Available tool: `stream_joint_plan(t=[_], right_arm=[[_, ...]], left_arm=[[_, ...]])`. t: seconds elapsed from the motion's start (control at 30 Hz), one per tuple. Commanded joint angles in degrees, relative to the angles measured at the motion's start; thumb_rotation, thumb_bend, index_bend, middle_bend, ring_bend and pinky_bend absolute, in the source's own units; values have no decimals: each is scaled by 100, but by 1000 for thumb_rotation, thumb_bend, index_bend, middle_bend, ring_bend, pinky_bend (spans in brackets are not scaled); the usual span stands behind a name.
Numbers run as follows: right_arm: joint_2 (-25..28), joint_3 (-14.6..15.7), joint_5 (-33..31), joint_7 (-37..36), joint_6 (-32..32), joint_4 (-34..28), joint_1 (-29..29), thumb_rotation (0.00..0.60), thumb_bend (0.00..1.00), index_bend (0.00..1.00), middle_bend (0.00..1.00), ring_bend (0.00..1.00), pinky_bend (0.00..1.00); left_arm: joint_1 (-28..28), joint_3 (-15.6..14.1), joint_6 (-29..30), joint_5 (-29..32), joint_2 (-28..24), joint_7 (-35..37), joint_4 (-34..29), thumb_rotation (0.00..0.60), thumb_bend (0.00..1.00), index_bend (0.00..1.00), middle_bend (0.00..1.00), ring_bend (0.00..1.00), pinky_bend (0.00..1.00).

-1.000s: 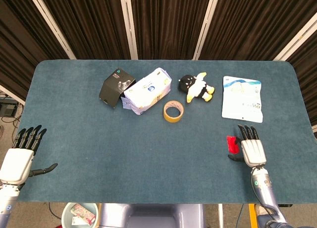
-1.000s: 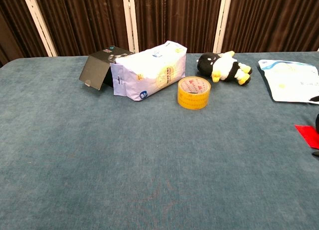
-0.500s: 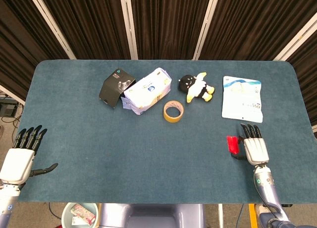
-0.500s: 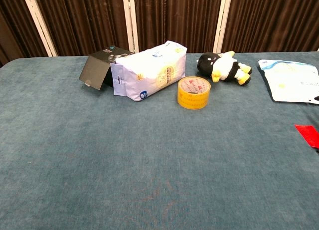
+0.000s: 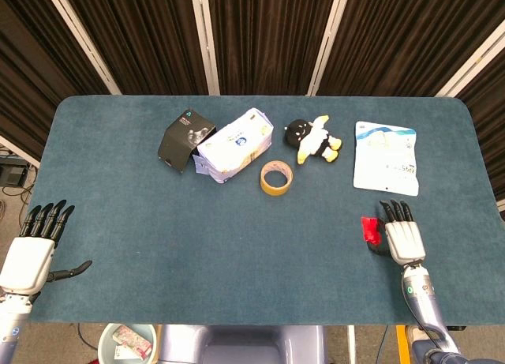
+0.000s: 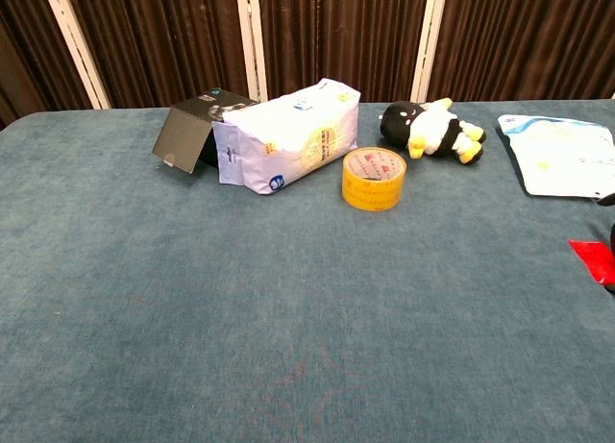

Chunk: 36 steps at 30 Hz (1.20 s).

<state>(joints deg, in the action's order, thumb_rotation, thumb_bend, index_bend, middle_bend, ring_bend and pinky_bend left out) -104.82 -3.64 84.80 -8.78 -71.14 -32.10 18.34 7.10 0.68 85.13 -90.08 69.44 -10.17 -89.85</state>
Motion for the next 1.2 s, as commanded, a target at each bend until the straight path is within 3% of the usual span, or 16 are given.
stream_joint_plan(t=[0.03, 0.4, 1.2], right_arm=[[-25, 17, 18, 4, -1, 29, 3, 600, 216, 591, 112, 0, 0], [-48, 43, 40, 3, -22, 16, -12, 600, 344, 610, 130, 0, 0], [84, 124, 69, 111, 126, -250, -19, 600, 462, 629, 133, 0, 0]], left_arm=[[-1, -2, 2, -2, -1, 2, 5, 387, 20, 0, 0, 0, 0], [7, -2, -14, 5, 3, 10, 7, 390, 21, 0, 0, 0, 0], [9, 2, -19, 22, -1, 32, 10, 389, 20, 0, 0, 0, 0]])
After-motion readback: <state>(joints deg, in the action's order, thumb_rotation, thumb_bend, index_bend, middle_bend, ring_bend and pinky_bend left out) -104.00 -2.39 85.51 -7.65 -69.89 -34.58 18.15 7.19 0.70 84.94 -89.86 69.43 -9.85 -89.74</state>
